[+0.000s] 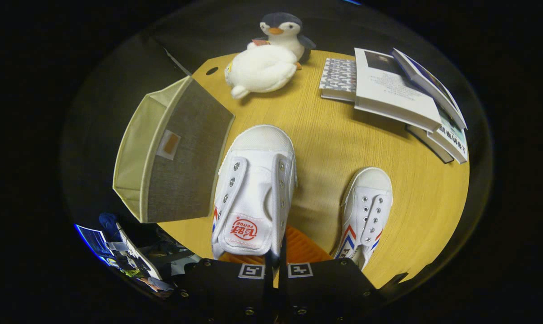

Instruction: Open the storage box then place both shoes into the box .Put the left shoe in first, then the right shoe, with the right side of both shoes facing outward in a uniform manner.

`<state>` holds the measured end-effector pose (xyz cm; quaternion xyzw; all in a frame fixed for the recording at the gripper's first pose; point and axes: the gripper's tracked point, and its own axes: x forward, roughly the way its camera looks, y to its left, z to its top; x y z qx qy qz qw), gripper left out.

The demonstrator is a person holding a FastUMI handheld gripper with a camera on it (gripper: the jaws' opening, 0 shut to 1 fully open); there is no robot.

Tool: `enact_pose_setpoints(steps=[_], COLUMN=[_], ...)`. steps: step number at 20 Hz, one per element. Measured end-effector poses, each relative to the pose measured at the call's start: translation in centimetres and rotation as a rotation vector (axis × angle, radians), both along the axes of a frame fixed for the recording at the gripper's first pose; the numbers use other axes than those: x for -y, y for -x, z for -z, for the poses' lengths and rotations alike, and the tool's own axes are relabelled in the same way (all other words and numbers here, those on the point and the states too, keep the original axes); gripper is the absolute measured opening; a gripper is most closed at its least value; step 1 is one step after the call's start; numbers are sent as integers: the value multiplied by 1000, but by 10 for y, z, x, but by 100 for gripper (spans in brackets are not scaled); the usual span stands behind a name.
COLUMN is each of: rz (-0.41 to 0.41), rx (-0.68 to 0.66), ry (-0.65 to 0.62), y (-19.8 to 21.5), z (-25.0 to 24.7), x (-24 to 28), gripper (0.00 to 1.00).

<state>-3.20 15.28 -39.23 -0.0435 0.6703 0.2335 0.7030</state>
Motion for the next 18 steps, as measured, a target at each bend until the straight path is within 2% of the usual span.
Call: enact_pose_setpoints(steps=[4, 9, 14, 18], rz=[-14, -108, -165, -232], rx=[44, 93, 73, 45], ry=[-101, -185, -224, -213], y=[-17, -28, -31, -32], z=[-62, -111, -115, -94], x=[-31, -88, -149, -199], gripper=[4, 4, 4, 4])
